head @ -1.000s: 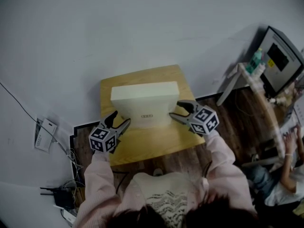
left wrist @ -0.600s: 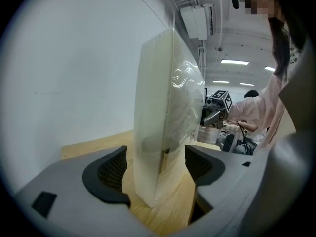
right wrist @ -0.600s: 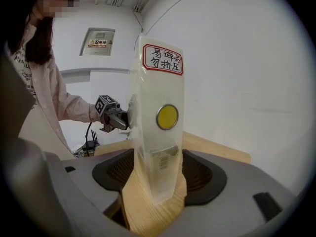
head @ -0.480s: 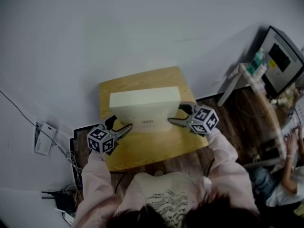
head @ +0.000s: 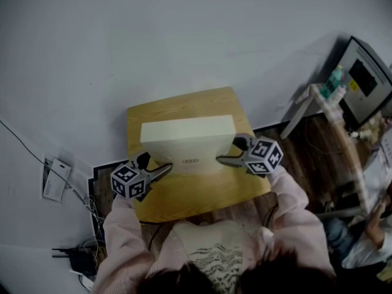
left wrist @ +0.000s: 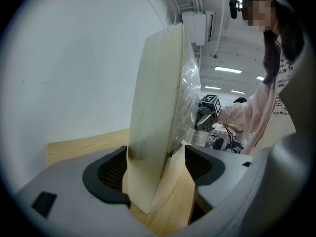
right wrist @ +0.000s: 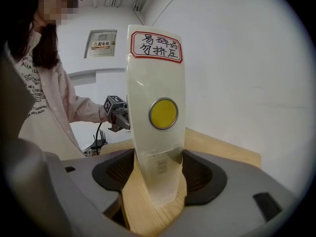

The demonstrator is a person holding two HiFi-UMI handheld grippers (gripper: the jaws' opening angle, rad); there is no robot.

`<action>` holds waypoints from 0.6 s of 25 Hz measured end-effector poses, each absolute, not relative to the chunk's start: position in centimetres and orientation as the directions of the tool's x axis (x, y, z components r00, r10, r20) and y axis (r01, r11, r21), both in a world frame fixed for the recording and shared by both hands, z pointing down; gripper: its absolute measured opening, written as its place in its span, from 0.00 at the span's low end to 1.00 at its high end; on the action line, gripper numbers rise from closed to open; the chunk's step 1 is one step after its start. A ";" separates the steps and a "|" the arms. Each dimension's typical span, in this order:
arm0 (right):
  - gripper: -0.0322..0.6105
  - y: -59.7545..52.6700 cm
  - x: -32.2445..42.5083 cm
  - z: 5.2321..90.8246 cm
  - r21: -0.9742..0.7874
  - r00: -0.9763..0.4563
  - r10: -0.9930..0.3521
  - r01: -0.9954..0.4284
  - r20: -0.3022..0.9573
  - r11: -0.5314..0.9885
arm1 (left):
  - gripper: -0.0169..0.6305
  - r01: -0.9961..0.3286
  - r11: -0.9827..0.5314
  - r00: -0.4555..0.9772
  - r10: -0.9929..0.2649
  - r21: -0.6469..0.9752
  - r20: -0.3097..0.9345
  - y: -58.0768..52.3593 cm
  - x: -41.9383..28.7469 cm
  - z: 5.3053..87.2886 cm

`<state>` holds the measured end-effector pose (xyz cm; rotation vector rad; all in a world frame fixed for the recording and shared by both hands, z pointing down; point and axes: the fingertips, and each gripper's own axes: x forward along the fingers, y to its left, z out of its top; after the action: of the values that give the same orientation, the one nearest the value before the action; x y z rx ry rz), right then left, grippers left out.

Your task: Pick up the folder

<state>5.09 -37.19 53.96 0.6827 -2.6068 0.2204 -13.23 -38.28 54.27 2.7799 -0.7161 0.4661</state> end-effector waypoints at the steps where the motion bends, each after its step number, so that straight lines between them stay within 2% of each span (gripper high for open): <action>1: 0.54 -37.3 5.1 53.9 -0.041 -0.785 -0.429 -0.497 0.447 0.867 | 0.61 -0.496 -0.855 0.834 -0.422 0.149 0.355 -38.3 -13.0 54.3; 15: 0.53 -37.3 5.2 53.8 -0.014 -0.797 -0.422 -0.474 0.433 0.880 | 0.58 -0.504 -0.857 0.825 -0.439 0.110 0.356 -38.6 -12.8 54.3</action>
<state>5.23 -37.28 53.78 0.6577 -2.6249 0.1692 -12.82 -38.56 54.34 2.8078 -0.7334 0.4768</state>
